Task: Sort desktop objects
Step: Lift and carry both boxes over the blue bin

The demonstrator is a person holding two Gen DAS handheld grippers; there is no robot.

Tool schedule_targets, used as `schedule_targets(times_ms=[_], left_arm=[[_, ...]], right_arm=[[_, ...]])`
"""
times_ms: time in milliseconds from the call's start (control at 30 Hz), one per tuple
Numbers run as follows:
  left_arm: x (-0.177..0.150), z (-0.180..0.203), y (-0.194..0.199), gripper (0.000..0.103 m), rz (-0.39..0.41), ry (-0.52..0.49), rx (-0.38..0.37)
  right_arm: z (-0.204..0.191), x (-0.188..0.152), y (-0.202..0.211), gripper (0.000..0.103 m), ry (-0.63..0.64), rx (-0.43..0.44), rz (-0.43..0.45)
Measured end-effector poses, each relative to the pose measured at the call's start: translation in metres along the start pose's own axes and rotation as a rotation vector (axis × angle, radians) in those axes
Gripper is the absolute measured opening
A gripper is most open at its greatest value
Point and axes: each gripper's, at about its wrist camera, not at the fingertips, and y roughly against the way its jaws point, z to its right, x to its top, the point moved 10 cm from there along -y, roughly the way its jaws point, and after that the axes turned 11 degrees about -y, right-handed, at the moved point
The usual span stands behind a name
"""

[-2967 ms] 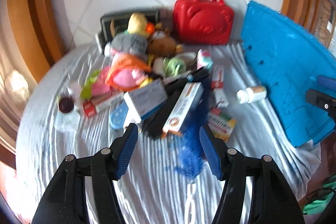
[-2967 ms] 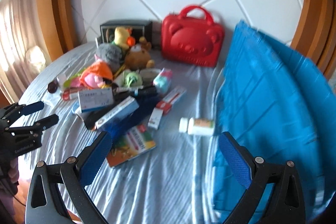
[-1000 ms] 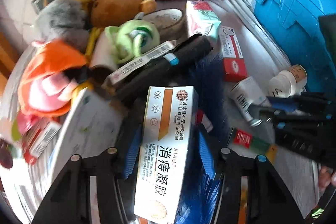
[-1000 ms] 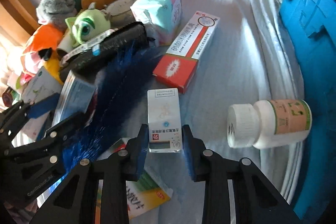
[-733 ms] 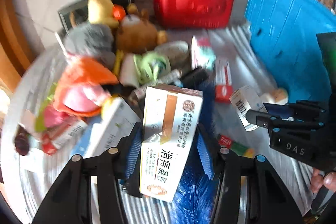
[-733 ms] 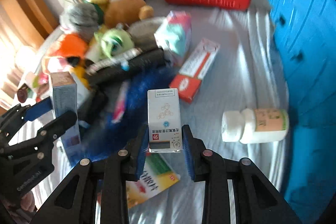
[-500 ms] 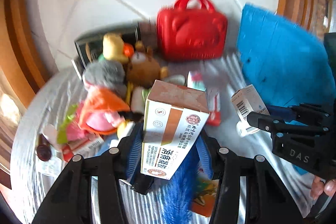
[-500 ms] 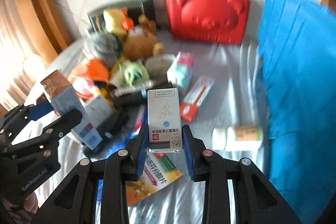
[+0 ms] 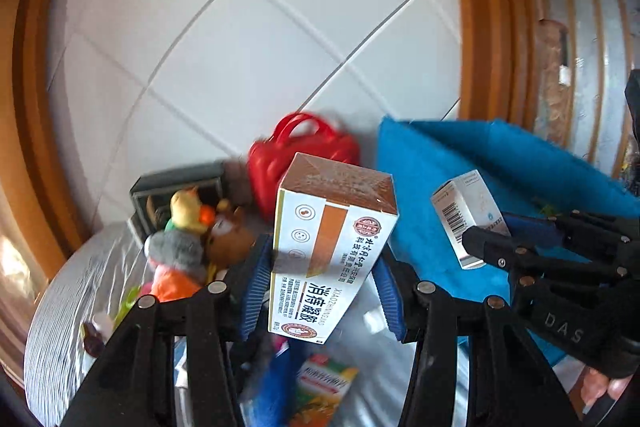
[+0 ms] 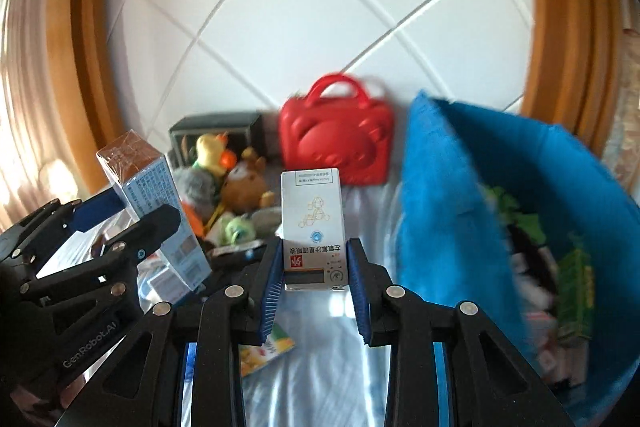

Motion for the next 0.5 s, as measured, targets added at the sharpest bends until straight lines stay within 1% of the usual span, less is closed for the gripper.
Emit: schedule_targets(times_ms=[233, 500], left_arm=[[0.057, 0.063, 0.018, 0.049, 0.105, -0.035, -0.046], [0.118, 0.149, 0.027, 0.049, 0.190, -0.096, -0.087]], right_arm=[[0.059, 0.030, 0.055, 0.031, -0.039, -0.065, 0.109], [0.155, 0.053, 0.105, 0.031, -0.103, -0.162, 0.188]])
